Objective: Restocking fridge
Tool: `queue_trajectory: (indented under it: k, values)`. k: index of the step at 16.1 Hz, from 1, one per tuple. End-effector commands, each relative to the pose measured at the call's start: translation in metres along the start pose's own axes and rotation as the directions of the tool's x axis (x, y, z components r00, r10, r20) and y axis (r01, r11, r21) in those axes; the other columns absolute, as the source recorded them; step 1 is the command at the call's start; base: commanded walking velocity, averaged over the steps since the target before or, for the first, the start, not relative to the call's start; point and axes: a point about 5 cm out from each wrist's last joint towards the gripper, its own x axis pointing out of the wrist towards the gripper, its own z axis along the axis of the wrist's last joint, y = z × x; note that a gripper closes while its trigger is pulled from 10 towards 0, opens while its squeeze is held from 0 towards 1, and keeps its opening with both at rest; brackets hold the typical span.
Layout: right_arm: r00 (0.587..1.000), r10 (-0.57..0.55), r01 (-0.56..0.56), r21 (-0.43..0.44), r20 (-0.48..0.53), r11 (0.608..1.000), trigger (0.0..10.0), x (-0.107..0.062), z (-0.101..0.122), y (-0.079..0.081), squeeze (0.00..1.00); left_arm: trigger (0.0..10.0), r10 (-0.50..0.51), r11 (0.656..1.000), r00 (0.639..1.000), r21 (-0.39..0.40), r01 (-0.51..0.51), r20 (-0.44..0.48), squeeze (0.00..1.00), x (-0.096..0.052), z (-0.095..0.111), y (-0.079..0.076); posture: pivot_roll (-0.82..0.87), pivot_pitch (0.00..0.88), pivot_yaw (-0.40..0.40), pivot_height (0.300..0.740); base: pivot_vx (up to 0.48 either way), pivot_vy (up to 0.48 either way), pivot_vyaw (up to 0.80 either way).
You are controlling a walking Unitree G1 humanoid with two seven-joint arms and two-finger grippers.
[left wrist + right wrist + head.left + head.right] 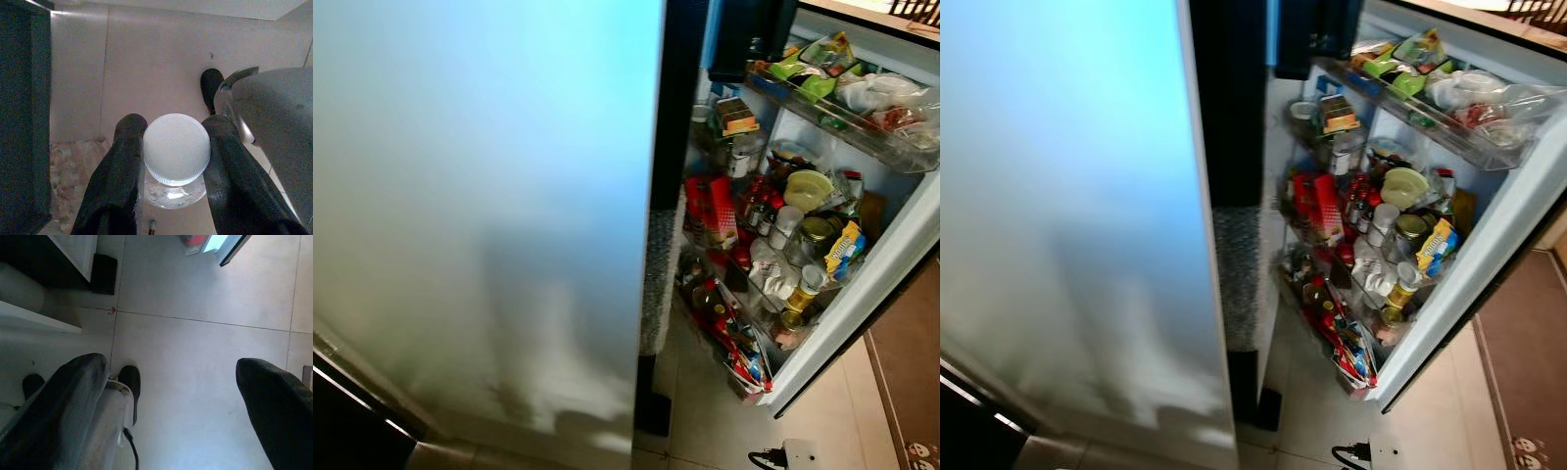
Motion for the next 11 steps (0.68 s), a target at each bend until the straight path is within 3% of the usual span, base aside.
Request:
queue_trajectory:
  k: [1,11]
  values:
    - [1.000,0.024,-0.024,-0.018,-0.014,1.000,10.0,-0.0005,-0.0054,0.0034,0.00,10.0,-0.012,1.000,1.000,0.015,0.012,-0.019,0.00,-0.0002,-0.0030,-0.0014,-0.02,0.000,-0.013,0.740,0.000,-0.458,0.00]
    - [0.998,0.059,-0.058,-0.059,0.009,0.997,10.0,0.0002,-0.0027,0.0089,0.00,10.0,-0.017,1.000,1.000,0.018,0.017,-0.020,0.00,-0.0002,-0.0030,-0.0013,-0.01,0.000,-0.007,0.740,0.000,-0.457,0.00]
